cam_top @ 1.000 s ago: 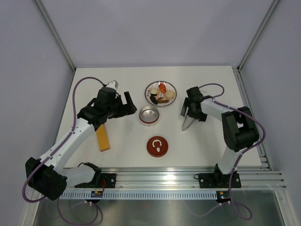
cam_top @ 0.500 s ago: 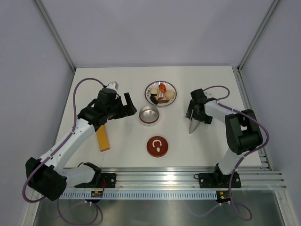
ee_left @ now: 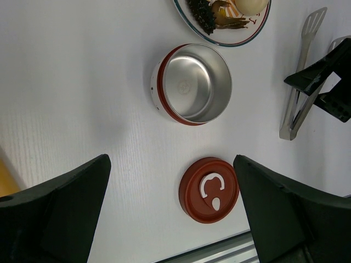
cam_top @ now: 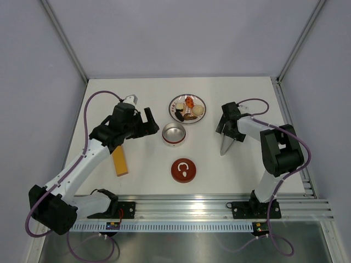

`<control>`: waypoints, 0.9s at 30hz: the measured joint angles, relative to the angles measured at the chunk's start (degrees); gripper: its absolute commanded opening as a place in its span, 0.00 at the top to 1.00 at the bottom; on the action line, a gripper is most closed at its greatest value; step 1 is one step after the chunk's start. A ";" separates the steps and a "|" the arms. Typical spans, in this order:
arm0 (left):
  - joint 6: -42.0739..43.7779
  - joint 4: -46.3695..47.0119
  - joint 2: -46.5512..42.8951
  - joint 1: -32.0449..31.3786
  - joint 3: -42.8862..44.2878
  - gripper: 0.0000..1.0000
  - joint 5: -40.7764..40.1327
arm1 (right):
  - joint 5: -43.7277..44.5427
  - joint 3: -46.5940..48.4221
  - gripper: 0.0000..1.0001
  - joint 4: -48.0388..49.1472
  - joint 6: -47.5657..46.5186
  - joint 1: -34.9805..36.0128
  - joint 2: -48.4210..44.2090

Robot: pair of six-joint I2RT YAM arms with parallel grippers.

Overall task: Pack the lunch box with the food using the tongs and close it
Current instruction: Pick up the clamp at the center of the board.

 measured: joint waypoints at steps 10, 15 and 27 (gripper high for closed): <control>0.33 -0.24 -0.85 0.00 0.00 0.01 0.00 | 0.28 0.98 0.34 0.50 -1.25 -0.26 1.07; 0.31 -0.42 -0.79 0.00 0.00 0.01 0.00 | -2.75 1.73 0.38 0.26 -6.05 -0.17 1.22; 0.28 -0.57 0.13 0.00 0.00 0.01 0.00 | -7.34 5.05 0.16 -0.46 -18.32 1.18 2.64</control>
